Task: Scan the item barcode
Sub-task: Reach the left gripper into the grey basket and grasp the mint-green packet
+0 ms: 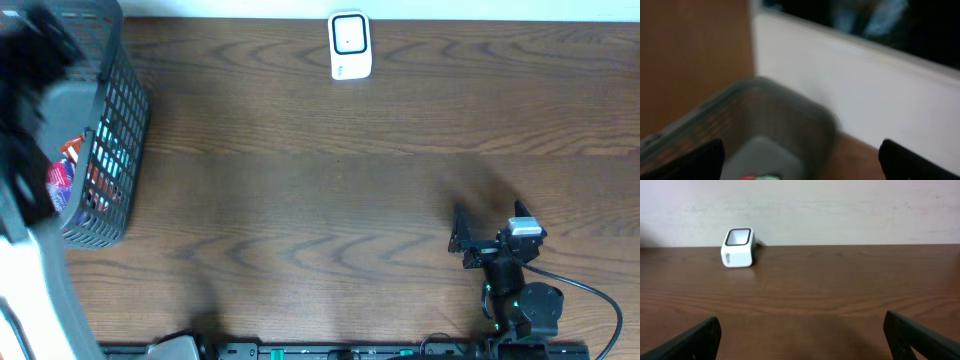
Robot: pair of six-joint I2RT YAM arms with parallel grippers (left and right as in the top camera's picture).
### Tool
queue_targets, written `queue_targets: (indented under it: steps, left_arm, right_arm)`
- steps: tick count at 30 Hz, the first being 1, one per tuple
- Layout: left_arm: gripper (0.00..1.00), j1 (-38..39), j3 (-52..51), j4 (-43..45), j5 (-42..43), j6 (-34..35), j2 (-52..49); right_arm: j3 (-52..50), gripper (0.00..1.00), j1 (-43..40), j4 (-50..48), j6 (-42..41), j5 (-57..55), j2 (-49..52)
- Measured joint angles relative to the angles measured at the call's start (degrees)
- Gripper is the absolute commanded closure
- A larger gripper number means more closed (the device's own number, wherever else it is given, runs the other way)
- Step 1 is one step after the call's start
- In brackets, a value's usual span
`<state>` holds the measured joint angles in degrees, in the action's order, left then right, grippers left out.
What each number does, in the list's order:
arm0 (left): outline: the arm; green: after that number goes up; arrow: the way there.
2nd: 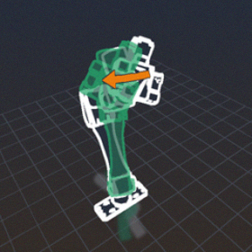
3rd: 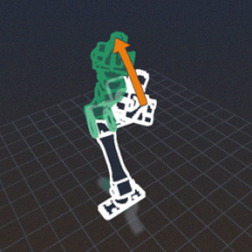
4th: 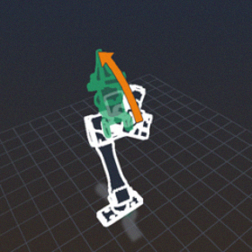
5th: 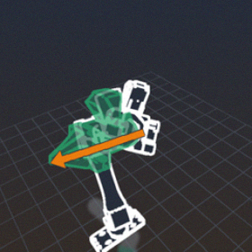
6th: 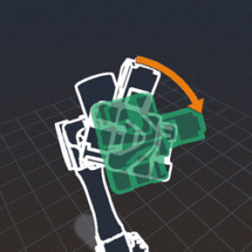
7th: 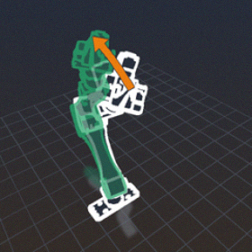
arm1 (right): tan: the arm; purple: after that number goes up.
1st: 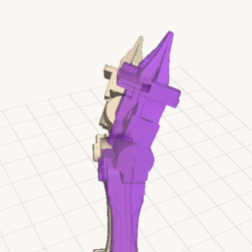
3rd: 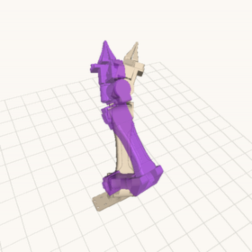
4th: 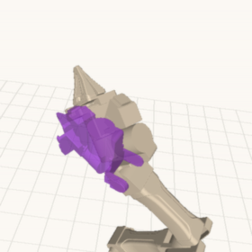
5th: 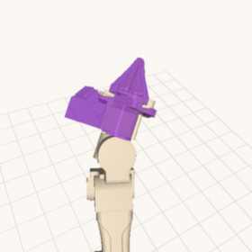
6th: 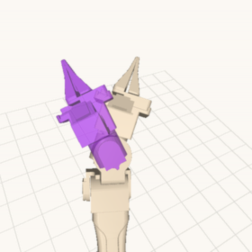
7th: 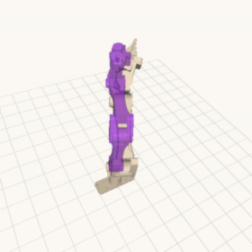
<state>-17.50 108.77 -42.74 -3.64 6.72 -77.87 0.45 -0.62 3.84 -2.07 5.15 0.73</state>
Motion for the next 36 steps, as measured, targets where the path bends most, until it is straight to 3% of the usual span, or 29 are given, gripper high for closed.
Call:
queue_targets:
  steps: [4,12,23,36]
  left_arm:
    - [0.02,-7.0,12.0,-10.0,3.4,0.7,-13.0]
    - [0.02,-13.4,13.2,-19.6,6.7,0.8,-25.4]
    - [0.02,-17.9,13.2,-24.9,6.7,0.0,-30.7]
    - [0.02,-14.3,13.2,-23.9,5.6,-0.2,-39.0]
  right_arm:
    - [0.0,0.01,0.0,0.0,0.0,0.0,0.0]
    - [0.0,0.01,0.0,0.0,0.0,0.0,0.0]
    - [0.0,0.01,0.0,0.0,0.0,0.0,0.0]
    - [0.0,0.01,0.0,0.0,0.0,0.0,0.0]
